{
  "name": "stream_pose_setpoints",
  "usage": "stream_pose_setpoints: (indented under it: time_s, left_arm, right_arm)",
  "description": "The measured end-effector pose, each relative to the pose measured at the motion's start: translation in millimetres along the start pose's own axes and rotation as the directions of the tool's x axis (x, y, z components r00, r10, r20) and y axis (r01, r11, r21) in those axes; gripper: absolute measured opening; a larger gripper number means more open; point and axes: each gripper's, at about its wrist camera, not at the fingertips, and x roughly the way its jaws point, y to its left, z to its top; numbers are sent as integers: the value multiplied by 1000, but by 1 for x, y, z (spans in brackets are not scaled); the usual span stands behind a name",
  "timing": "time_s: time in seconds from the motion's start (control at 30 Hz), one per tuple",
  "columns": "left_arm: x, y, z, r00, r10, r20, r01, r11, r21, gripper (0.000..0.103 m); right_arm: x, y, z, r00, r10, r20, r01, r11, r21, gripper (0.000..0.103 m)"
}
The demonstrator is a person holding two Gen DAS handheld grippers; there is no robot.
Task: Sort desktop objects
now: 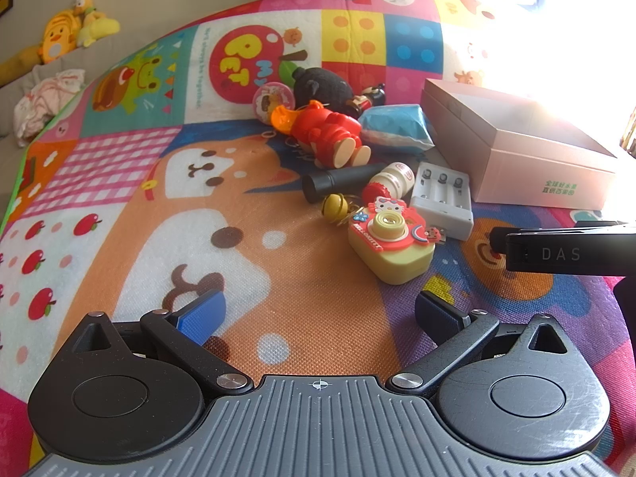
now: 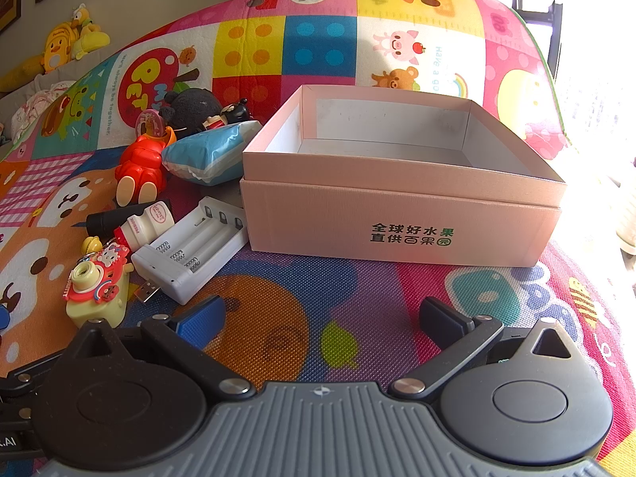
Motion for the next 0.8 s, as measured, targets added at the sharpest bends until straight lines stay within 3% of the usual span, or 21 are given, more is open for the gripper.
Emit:
stream_pose_setpoints:
  time_s: [0.8]
  left_arm:
    - [4, 0, 2, 1000, -5, -20, 5, 1000, 0, 103]
  right_arm:
    - [0, 0, -1, 1000, -1, 4, 1, 1000, 1, 103]
